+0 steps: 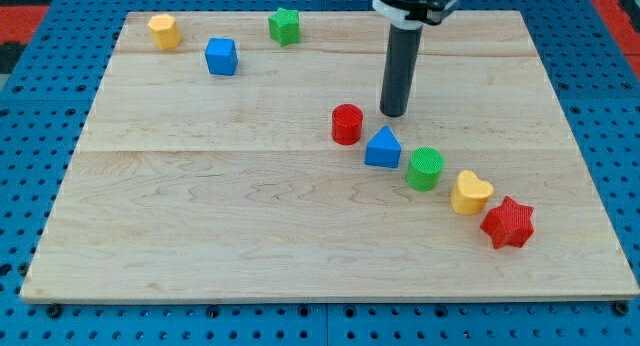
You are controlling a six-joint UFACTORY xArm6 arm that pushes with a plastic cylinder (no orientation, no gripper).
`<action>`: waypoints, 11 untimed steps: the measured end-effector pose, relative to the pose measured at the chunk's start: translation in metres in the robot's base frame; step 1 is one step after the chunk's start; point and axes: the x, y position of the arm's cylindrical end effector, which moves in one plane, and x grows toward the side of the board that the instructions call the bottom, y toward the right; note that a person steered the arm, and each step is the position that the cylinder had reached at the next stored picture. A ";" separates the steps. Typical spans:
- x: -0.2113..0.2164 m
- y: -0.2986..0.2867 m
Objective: Push the red circle into the cube
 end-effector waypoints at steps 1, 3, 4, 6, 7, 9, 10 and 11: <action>0.025 -0.021; -0.016 -0.117; 0.008 -0.111; -0.037 -0.143; -0.085 -0.151; -0.042 -0.154; -0.077 -0.168; -0.106 -0.175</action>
